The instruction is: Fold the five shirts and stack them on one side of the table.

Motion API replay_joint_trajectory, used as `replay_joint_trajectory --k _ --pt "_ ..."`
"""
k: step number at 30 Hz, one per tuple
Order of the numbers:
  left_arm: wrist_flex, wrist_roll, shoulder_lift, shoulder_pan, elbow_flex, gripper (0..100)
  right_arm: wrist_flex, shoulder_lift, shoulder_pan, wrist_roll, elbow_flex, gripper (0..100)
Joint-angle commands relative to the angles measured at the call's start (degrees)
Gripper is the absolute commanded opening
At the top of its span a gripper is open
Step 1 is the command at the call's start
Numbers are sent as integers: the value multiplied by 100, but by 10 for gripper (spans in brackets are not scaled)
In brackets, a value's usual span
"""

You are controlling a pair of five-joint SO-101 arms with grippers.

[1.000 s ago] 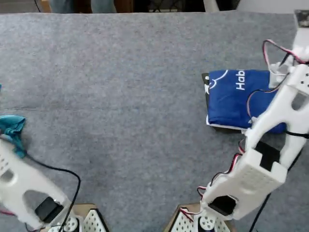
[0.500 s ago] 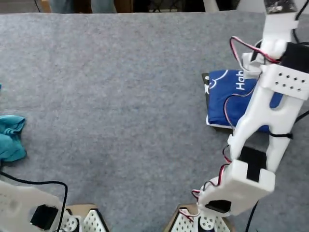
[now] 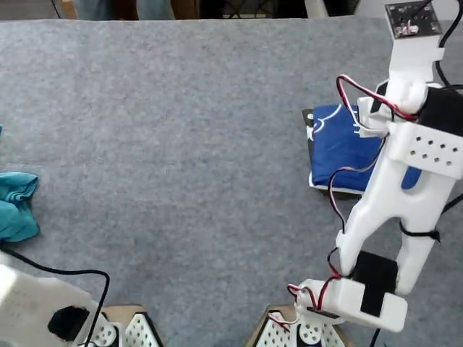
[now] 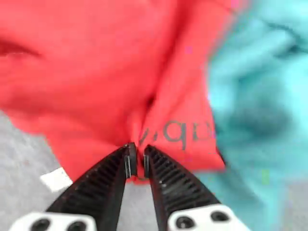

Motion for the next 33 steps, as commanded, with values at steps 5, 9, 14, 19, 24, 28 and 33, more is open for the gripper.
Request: replay_joint_trajectory --k 5,9,14,19,24,28,33 --pt "1495 211 -1960 1982 -778 29 9 -268 -70 -35 -4 265" --pt "1565 255 -3024 3785 -743 29 9 -295 -70 -35 -22 265" --pt "1547 211 -3648 6281 -760 29 9 -295 -35 -35 -40 265" --pt "1380 211 -3578 7978 -796 29 9 -295 -35 -35 -48 265" --pt "1125 246 -3385 9051 -699 30 0 -286 -62 -35 -57 265" --pt "1064 255 -3086 9253 -681 100 0 -259 -70 -9 -13 265" --pt "1459 571 -2954 8884 -708 272 -9 -251 -132 -9 -13 265"
